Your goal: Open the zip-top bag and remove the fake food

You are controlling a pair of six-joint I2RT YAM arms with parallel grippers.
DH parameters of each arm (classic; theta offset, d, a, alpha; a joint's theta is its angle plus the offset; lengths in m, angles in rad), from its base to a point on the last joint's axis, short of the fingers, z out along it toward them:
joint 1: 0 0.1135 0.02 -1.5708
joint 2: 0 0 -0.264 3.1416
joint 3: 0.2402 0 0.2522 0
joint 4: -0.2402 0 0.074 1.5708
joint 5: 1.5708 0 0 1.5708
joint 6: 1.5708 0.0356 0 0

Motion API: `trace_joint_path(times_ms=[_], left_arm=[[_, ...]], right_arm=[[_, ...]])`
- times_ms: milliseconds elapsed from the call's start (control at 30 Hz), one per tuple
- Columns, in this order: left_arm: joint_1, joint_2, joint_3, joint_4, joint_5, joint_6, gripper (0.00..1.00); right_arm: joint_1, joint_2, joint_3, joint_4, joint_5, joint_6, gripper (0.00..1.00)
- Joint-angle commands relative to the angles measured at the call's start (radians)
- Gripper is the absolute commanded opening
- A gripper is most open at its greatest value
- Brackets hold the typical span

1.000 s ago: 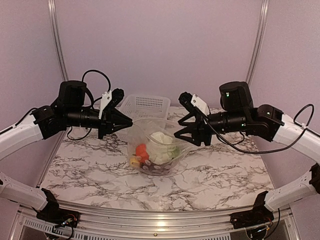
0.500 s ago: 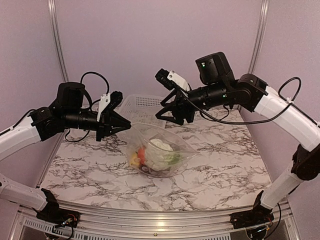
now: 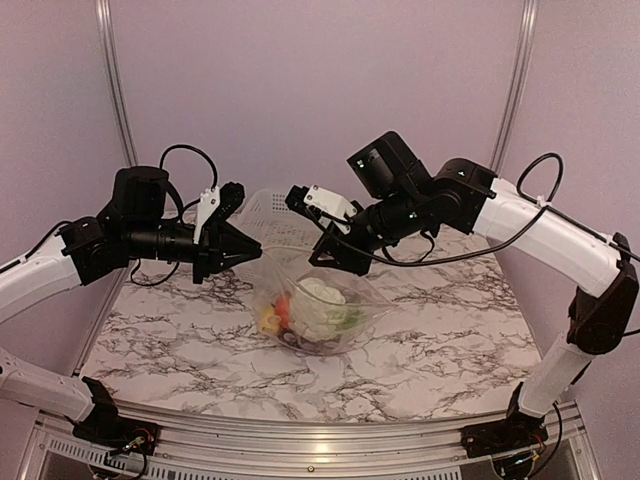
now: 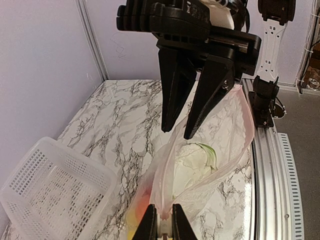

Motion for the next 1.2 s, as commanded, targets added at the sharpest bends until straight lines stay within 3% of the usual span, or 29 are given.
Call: trace_joint_path(times_ms=[0, 67, 267, 500, 800, 1167], left_arm=[[-0.004, -0.021, -0.013, 0.048, -0.021, -0.019, 0.00], [-0.004, -0.017, -0.020, 0.069, -0.051, -0.047, 0.03], [-0.005, -0.022, -0.029, 0.119, -0.205, -0.186, 0.67], [-0.005, -0.059, -0.022, 0.109, -0.424, -0.488, 0.98], [-0.005, -0.148, -0.099, 0.075, -0.670, -0.725, 0.99], [-0.003, 0.040, 0.040, -0.036, -0.760, -0.852, 0.99]], right_arm=[[0.005, 0.039, 0.064, -0.024, 0.070, 0.039, 0.04], [0.004, 0.038, 0.079, -0.027, 0.069, 0.068, 0.00], [-0.011, -0.047, 0.024, 0.010, 0.076, 0.230, 0.00], [-0.016, -0.187, -0.067, 0.100, 0.104, 0.497, 0.00], [-0.048, -0.374, -0.131, 0.079, 0.364, 0.710, 0.00], [-0.192, -0.395, -0.050, -0.116, 0.701, 0.650, 0.00]])
